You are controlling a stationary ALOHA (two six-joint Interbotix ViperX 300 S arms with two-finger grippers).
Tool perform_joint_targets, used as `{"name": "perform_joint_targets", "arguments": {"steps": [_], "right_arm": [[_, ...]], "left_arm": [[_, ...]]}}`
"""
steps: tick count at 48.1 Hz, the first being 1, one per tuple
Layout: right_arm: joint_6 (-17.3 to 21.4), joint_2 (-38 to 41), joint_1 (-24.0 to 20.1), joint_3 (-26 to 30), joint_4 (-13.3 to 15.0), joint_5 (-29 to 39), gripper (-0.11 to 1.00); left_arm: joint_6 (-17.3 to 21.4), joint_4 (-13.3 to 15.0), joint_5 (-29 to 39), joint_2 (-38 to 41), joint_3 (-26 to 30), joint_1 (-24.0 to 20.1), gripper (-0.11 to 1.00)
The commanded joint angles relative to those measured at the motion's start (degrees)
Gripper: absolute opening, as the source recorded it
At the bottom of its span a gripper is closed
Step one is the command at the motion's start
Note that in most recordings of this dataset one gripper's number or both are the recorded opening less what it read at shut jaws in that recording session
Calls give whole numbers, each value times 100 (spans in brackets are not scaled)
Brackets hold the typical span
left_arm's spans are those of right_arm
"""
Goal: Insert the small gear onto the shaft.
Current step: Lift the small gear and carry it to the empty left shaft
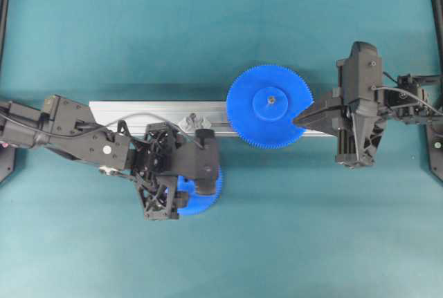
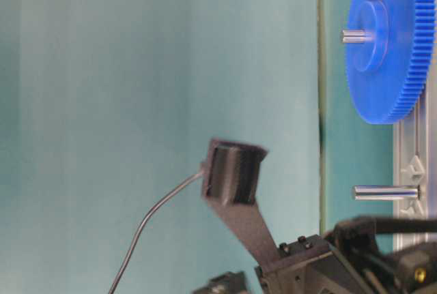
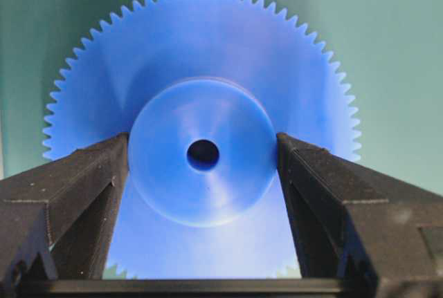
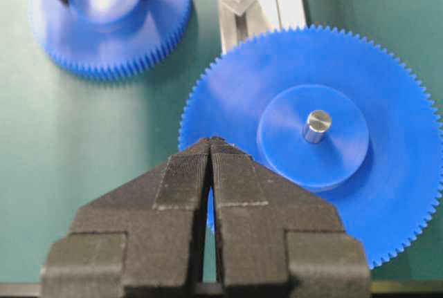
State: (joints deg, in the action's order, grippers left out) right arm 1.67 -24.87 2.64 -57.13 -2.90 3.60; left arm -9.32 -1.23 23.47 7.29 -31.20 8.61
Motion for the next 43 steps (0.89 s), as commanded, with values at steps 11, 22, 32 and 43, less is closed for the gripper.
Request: {"name": "perform_joint_targets", "arguments": {"steps": [11,22,32,43], "right_arm": [[35,-26,9,53,-9,-141,4],[35,-26,9,35,-9,-141,4],[35,-26,9,35,-9,-281,4],[35,-44,79,35,-9,-369,5]], "left_arm": [[18,9,211,-721,431,-9,72],[26,9,545,-1274,519,-237,72],[281,0,668,-1608,492,-650,72],[914,0,659,-1556,413,-976,72]]}}
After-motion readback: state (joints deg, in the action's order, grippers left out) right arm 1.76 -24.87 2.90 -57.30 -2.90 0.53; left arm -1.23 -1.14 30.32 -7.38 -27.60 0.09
